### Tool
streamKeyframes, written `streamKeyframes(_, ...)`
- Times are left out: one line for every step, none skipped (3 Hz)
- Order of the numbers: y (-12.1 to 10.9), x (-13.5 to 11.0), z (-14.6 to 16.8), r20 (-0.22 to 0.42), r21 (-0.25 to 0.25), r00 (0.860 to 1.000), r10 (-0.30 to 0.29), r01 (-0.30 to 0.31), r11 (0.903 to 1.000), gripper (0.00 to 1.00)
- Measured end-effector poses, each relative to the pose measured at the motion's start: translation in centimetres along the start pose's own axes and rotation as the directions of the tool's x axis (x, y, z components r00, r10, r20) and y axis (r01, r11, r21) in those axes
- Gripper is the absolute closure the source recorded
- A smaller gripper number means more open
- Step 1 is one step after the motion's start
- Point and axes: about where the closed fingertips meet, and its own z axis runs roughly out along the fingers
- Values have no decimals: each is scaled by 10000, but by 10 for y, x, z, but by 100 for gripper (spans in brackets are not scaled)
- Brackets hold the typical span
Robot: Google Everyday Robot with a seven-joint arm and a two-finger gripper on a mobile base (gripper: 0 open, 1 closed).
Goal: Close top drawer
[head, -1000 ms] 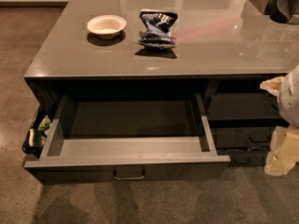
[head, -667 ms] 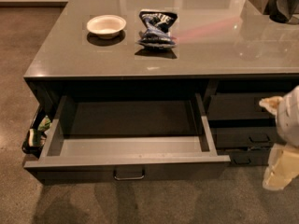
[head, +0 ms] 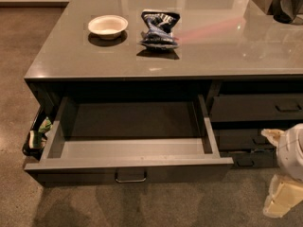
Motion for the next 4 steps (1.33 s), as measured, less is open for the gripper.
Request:
streamKeyframes(25,14,32,253,-169,9995,167,-163,9997,0)
streamKeyframes(35,17,53,365,-151,9990,249,-244,9996,0)
streamKeyframes(39,11,79,387,-240,9991,169,-160,9996,0)
streamKeyframes(39,4,106,439,-645,9988,198,-169,9978,0)
